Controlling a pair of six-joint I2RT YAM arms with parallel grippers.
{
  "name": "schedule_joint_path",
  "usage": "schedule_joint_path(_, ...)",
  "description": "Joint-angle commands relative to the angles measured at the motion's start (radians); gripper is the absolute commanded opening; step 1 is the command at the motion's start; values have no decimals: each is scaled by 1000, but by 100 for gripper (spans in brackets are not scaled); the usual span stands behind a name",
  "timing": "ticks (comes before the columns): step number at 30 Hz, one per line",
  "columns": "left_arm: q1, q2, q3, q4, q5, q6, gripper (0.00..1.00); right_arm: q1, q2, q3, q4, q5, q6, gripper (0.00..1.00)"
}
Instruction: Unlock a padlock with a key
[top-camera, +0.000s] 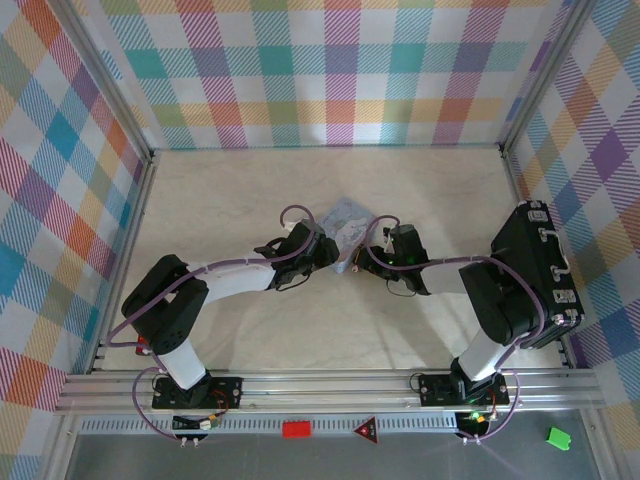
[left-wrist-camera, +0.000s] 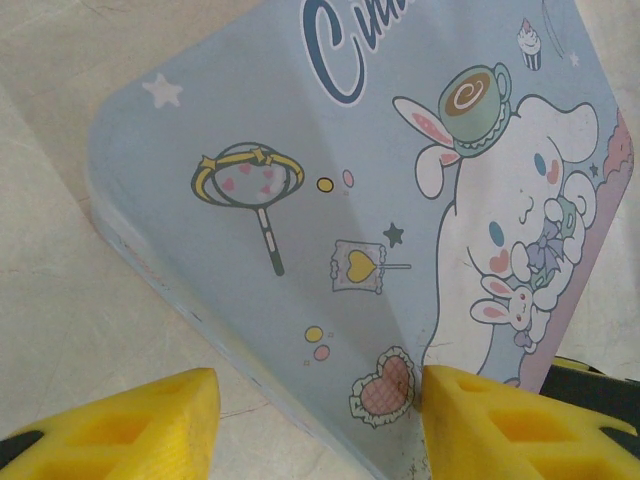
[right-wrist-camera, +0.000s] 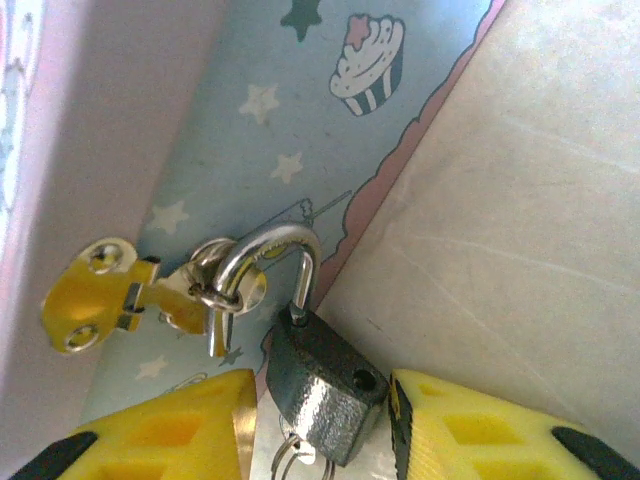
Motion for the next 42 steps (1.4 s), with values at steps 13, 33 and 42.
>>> schedule_joint_path(13, -11, -10, -63, -127, -9, -7, 54, 34, 64, 27, 46, 21, 13, 22)
schedule_joint_path(33, -11, -9, -72, -116, -8, -23, 54, -25, -6, -117, 343, -51, 303, 3)
schedule_joint_path(42, -13, -13, -73, -117, -7, -20, 54, -43, -11, -110, 391, -74, 374, 2)
